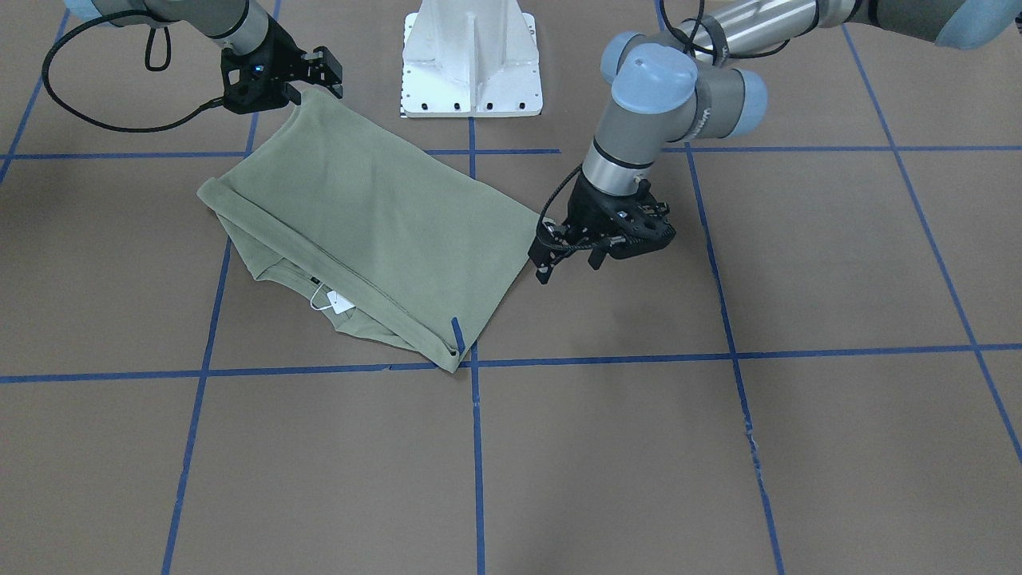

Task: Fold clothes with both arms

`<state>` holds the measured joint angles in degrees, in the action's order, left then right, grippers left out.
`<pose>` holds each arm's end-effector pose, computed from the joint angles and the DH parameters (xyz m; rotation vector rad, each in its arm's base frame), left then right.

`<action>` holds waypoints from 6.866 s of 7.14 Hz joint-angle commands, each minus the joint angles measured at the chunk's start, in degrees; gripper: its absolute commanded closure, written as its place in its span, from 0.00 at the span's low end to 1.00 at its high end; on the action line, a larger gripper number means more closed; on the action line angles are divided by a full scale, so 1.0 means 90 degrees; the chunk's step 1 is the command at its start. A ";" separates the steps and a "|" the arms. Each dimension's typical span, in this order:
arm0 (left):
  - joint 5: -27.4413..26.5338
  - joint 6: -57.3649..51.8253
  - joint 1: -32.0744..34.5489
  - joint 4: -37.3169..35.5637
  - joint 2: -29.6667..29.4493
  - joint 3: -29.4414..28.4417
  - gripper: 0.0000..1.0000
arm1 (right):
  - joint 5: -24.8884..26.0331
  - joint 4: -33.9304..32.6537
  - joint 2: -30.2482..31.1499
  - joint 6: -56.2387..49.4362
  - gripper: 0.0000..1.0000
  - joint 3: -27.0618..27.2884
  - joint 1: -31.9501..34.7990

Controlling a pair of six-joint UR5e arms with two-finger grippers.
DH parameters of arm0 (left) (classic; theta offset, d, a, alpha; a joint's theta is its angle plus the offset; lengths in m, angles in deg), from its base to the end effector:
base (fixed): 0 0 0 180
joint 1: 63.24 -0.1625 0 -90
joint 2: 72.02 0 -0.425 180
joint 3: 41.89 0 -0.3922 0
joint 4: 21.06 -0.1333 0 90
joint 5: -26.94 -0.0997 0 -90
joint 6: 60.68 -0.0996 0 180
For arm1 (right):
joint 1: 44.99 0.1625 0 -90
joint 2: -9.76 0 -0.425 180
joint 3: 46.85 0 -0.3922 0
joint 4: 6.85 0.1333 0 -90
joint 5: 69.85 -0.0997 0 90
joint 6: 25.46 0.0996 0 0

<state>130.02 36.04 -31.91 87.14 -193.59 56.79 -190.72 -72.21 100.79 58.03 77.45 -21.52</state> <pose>0.5033 -0.4361 0.2370 0.0132 1.0475 -0.4867 -0.3761 -0.2529 0.3332 -0.2193 -1.0752 -0.0064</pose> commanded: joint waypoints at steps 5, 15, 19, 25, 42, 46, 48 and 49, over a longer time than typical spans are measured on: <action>-0.0438 0.1119 -0.1019 -0.0138 0.0060 -0.0320 0.09 | 0.0226 -0.0013 -0.0281 -0.0009 0.00 -0.0139 0.0928; -0.0438 -0.0100 0.0278 0.0843 -0.0454 -0.1806 1.00 | 0.0489 -0.0023 -0.0534 -0.0009 0.00 -0.0265 0.0947; -0.0448 -0.1398 0.1050 0.1948 -0.1968 -0.3997 1.00 | 0.0636 -0.0032 -0.0837 -0.0009 0.00 -0.0519 0.0928; -0.1014 -0.1860 0.1129 0.3221 -0.3006 -0.5710 0.63 | 0.0724 -0.0033 -0.0857 -0.0009 0.00 -0.0510 0.0918; 0.0587 -0.2993 0.1071 -0.0753 0.0021 0.0715 0.00 | 0.2199 -0.3480 -0.3123 -0.2293 0.00 -0.2033 -0.0361; 0.0587 -0.2992 0.1061 -0.0724 0.0021 0.0676 0.00 | 0.2189 -0.3753 -0.3055 -0.2509 0.00 -0.2033 -0.0352; 0.0587 -0.3002 0.1061 -0.0714 0.0021 0.0667 0.00 | 0.2189 -0.3763 -0.2987 -0.2673 0.00 -0.2033 -0.0274; 0.0587 -0.2993 0.1061 -0.0714 0.0011 0.0676 0.00 | 0.2189 -0.3763 -0.2928 -0.2723 0.00 -0.2033 -0.0245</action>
<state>135.31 9.07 -22.37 80.70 -193.41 62.84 -171.02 -106.06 73.82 34.32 59.12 -24.09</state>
